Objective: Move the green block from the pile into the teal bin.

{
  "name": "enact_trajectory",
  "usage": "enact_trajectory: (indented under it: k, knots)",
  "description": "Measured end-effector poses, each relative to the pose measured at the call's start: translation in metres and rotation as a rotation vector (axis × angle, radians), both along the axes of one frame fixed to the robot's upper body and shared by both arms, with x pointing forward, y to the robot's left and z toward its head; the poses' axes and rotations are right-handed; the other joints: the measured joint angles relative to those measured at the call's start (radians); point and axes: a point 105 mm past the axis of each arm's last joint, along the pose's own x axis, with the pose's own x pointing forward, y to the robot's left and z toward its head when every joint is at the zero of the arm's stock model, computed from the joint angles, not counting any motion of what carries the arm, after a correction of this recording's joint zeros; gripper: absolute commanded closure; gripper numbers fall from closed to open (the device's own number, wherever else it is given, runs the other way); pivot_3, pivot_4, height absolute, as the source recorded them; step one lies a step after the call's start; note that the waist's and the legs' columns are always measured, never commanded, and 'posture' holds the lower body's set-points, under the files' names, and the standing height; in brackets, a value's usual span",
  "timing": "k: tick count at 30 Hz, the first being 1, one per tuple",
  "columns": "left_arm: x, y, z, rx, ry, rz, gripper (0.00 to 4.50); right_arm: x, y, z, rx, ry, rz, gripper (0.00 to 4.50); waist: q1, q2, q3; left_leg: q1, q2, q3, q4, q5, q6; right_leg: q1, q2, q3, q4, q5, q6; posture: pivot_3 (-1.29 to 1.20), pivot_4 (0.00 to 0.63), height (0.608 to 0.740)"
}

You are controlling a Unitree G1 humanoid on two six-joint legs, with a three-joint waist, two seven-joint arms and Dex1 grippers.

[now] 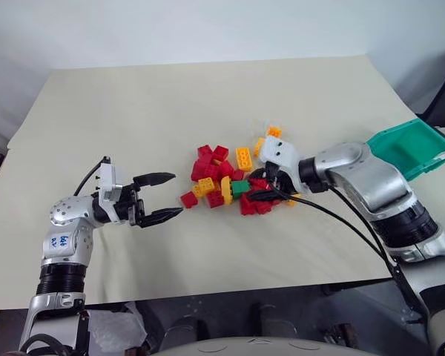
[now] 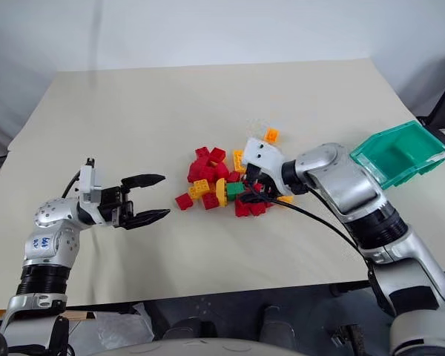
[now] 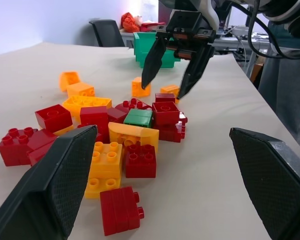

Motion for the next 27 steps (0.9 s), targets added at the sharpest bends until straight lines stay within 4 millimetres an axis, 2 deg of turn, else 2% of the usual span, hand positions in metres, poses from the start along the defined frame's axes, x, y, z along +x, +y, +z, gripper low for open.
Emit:
enact_trajectory:
  k: [4,10,13,15,27]
  knots:
    - [0.000,0.000,-0.001,-0.006,-0.005,0.008,0.00,0.006,0.004,-0.001,-0.099,0.037,0.038,1.60,0.001,0.000,0.000,0.000,0.000,0.000,0.001,0.000,0.000,0.000,0.000,0.000,0.000,0.000,0.000,0.00,0.150,0.740]
    - [-0.001,-0.001,-0.007,-0.023,0.005,0.024,0.00,0.022,0.017,-0.002,-0.148,0.032,0.066,1.60,-0.001,0.000,0.000,0.000,0.000,0.000,0.001,0.000,0.000,0.000,0.000,0.000,0.001,0.000,0.000,0.00,0.150,0.740]
    - [-0.003,0.001,-0.012,-0.025,0.020,0.038,0.00,0.028,0.013,-0.001,-0.200,0.007,0.082,1.06,0.001,0.000,0.000,-0.001,0.000,0.000,0.001,0.000,0.000,0.000,0.000,0.000,0.001,0.000,0.000,0.00,0.150,0.740]
    - [-0.003,0.001,-0.013,-0.026,0.025,0.047,0.00,0.033,0.014,-0.003,-0.230,-0.007,0.083,0.42,-0.002,0.000,0.000,0.000,0.000,0.000,0.001,0.000,0.000,0.000,0.000,0.000,0.001,0.000,0.000,0.00,0.150,0.740]
    - [-0.005,0.001,-0.012,-0.026,0.011,0.065,0.00,0.028,0.012,-0.016,-0.350,0.043,0.200,0.42,-0.003,0.000,0.000,0.000,0.000,0.000,0.001,0.000,-0.001,0.000,0.000,0.000,0.001,0.000,0.000,0.00,0.150,0.740]
